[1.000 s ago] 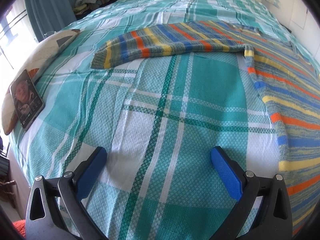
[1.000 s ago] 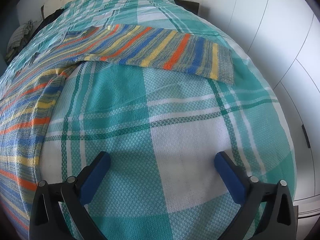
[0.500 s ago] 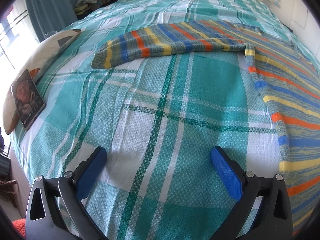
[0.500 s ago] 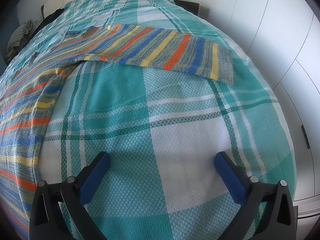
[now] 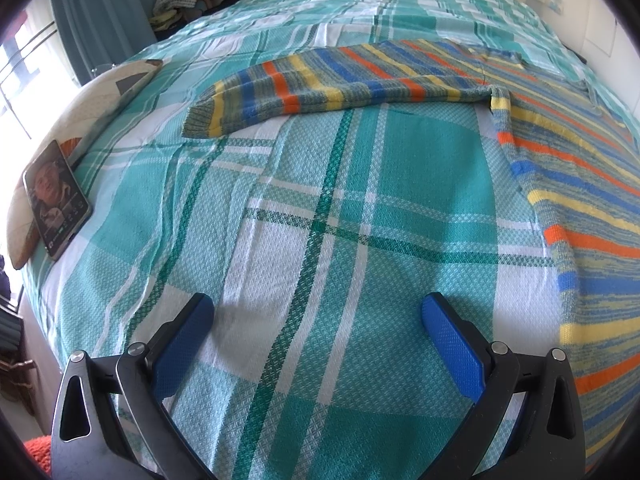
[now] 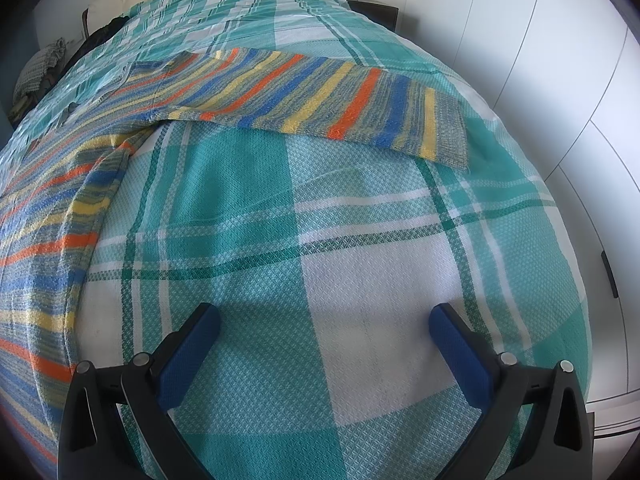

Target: Fold small clothes

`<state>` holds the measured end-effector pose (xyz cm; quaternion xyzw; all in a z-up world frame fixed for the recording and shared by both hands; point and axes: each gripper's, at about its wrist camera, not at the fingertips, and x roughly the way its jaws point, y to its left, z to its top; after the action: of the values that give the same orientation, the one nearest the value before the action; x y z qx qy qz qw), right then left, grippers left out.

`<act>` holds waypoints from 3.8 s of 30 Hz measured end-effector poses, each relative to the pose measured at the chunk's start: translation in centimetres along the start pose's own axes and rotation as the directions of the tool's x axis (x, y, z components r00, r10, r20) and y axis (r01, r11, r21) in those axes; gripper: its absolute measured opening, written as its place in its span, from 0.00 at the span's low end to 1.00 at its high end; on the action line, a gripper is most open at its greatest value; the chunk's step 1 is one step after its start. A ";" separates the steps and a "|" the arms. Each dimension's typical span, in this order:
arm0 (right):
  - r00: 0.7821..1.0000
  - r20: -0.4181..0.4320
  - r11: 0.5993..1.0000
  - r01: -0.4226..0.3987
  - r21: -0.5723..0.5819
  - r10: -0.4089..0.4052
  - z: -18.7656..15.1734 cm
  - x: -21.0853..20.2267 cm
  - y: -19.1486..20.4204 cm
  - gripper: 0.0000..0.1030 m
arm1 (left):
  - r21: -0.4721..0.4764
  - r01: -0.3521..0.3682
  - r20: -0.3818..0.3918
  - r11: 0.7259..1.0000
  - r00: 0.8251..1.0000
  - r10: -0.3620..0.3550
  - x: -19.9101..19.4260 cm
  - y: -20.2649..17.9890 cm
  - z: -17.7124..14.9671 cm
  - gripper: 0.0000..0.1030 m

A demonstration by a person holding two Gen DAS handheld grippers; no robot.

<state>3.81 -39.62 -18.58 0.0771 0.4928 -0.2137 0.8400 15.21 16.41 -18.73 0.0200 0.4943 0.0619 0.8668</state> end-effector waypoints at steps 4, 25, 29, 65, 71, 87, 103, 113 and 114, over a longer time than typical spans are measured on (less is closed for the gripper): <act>1.000 0.001 1.000 0.002 -0.001 -0.002 0.1 0.0 0.0 1.00 | -0.001 -0.001 -0.001 1.000 1.000 0.001 0.0 0.1 0.0 1.00; 1.000 0.003 1.000 0.003 -0.002 -0.003 -0.1 0.0 0.1 1.00 | 0.000 -0.003 -0.001 1.000 1.000 0.003 0.0 0.0 0.0 1.00; 1.000 0.004 1.000 0.003 -0.002 -0.003 -0.1 0.0 0.2 1.00 | 0.000 -0.003 -0.001 1.000 1.000 0.003 0.0 0.0 0.0 1.00; 1.000 0.009 1.000 0.002 -0.002 -0.002 -0.4 0.0 0.3 1.00 | 0.000 -0.010 0.002 1.000 1.000 0.010 0.0 -0.1 0.0 1.00; 1.000 0.009 1.000 0.002 -0.002 -0.002 -0.4 -0.1 0.4 1.00 | 0.000 -0.011 0.003 1.000 1.000 0.011 0.1 0.0 0.0 1.00; 1.000 0.011 1.000 0.003 -0.002 -0.003 -0.5 -0.1 0.5 1.00 | -0.001 -0.012 0.003 1.000 1.000 0.012 0.1 -0.1 0.0 1.00; 1.000 0.014 1.000 0.006 -0.003 -0.006 -0.3 -0.1 0.4 1.00 | -0.004 -0.020 0.018 1.000 1.000 0.021 -0.1 0.2 0.1 1.00; 0.933 0.184 0.901 -0.350 0.257 0.309 2.1 -3.9 -5.5 0.92 | -0.049 0.071 0.082 0.996 0.994 -0.067 -3.3 1.6 1.2 0.99; 0.914 0.226 0.853 -0.399 0.337 0.338 2.5 -3.9 -7.7 0.92 | -0.062 0.090 0.106 0.994 0.991 -0.083 -3.8 1.9 1.3 0.99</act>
<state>0.82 -46.24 -13.35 0.3125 0.3501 -0.1443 0.8712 14.29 17.89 -14.63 -0.0274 0.4467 0.0396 0.8934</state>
